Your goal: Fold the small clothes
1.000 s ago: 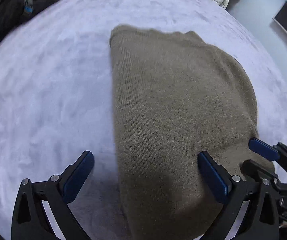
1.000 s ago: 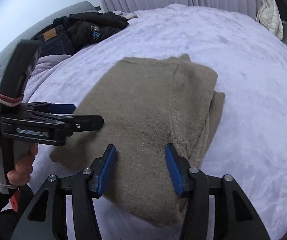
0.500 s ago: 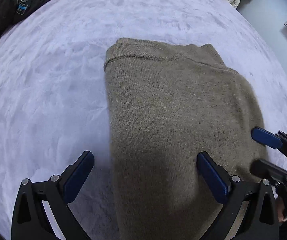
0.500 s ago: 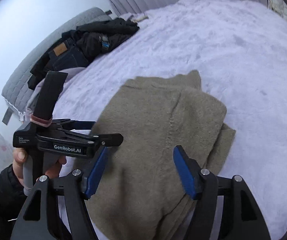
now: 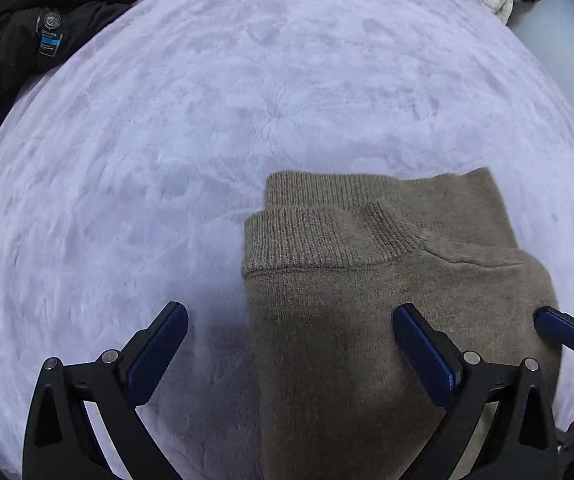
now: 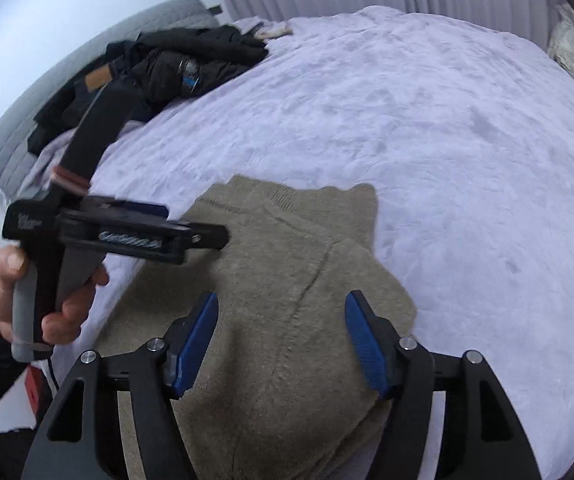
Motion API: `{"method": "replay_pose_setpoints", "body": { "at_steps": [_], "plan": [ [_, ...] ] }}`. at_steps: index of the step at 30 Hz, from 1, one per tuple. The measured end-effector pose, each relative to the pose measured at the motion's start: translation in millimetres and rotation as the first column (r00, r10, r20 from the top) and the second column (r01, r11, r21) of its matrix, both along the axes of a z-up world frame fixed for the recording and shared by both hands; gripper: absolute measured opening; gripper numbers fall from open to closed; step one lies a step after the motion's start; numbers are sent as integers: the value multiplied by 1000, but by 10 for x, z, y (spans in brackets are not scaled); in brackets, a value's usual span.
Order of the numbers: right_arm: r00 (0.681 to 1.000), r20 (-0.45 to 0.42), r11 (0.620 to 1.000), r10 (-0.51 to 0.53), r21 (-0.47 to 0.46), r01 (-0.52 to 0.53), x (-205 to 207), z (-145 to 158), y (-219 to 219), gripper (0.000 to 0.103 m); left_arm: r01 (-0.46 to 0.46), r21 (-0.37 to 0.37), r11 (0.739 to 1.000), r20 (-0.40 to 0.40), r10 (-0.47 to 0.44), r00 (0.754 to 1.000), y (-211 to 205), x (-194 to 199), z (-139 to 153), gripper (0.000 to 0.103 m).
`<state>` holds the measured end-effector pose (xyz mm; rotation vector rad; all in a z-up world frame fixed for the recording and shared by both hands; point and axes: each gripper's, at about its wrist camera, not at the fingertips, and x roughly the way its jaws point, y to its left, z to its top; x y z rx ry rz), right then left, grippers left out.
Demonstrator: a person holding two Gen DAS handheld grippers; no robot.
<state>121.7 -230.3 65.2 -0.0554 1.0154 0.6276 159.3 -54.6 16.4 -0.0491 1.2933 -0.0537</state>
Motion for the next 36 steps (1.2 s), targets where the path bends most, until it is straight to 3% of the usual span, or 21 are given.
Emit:
{"method": "replay_pose_setpoints", "body": {
  "at_steps": [3,5,7,10,12,15,17,21,25,32,36],
  "plan": [
    [998,38,984,52,-172,-45,14,-280,138,72,-7,-30,1000,-2,7,1000,31,25,-70,103],
    [999,44,989,12,-145,-6,44,-267,66,72,-11,-23,1000,31,12,999,55,-35,24,103],
    [993,81,976,-87,-192,101,45,-164,3,73,8,21,1000,94,-10,996,31,-137,175,103],
    [990,127,980,-66,-176,88,-80,35,48,74,53,61,997,180,-63,982,-58,-283,348,103],
    [991,129,985,-34,-165,55,-162,117,131,75,47,77,996,178,-60,982,-76,-341,340,103],
    [992,130,963,-11,-265,46,-218,29,369,76,27,112,993,113,-40,993,-83,-387,169,103],
    [999,43,949,3,-315,10,-215,-178,477,75,19,114,993,100,-31,995,-90,-451,85,103],
    [999,45,952,4,-306,10,-377,-190,442,76,13,59,998,167,-23,986,5,-739,213,103],
    [998,64,951,1,-308,19,-631,-130,325,76,56,83,995,224,-73,972,-42,-993,282,103],
    [992,121,940,-15,-337,56,-1085,-97,218,77,86,65,994,252,-100,963,-80,-1369,264,103],
    [991,106,954,-77,-280,104,-1254,-114,72,77,86,53,995,261,-97,960,-43,-1511,245,103]
  ]
}}
